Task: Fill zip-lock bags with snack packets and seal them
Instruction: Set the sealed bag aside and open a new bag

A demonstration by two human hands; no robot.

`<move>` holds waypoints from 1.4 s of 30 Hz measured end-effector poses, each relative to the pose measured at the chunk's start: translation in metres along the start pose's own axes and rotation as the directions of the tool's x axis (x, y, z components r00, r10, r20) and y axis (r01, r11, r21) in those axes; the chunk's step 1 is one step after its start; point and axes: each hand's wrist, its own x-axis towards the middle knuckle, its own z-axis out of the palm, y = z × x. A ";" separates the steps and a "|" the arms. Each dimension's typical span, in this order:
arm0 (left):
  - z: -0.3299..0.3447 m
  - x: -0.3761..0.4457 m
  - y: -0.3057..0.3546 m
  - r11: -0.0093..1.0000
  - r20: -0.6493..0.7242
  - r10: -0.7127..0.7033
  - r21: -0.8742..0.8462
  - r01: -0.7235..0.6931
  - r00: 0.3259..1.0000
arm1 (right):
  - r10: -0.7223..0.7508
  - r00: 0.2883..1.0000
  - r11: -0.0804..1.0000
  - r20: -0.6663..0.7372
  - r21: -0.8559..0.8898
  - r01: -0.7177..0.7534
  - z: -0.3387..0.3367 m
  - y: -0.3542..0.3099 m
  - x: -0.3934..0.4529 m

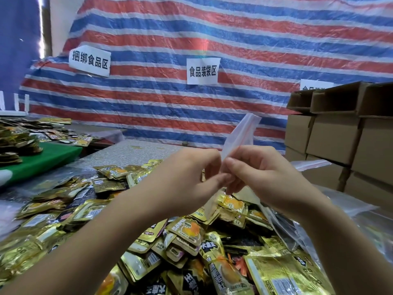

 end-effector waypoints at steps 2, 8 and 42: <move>0.000 0.000 -0.001 0.996 0.048 0.020 -0.092 -0.016 0.999 | 0.005 1.000 0.999 0.024 0.032 -0.006 -0.001 0.000 0.000; 0.004 0.004 -0.008 0.940 -0.013 -0.177 -0.298 0.165 0.984 | 0.065 0.990 0.992 -0.123 -0.098 -0.077 -0.001 0.004 0.003; -0.001 -0.006 0.017 0.915 0.109 -0.164 0.387 0.110 0.980 | 0.431 0.891 0.783 -0.141 0.550 -0.291 -0.001 0.011 0.013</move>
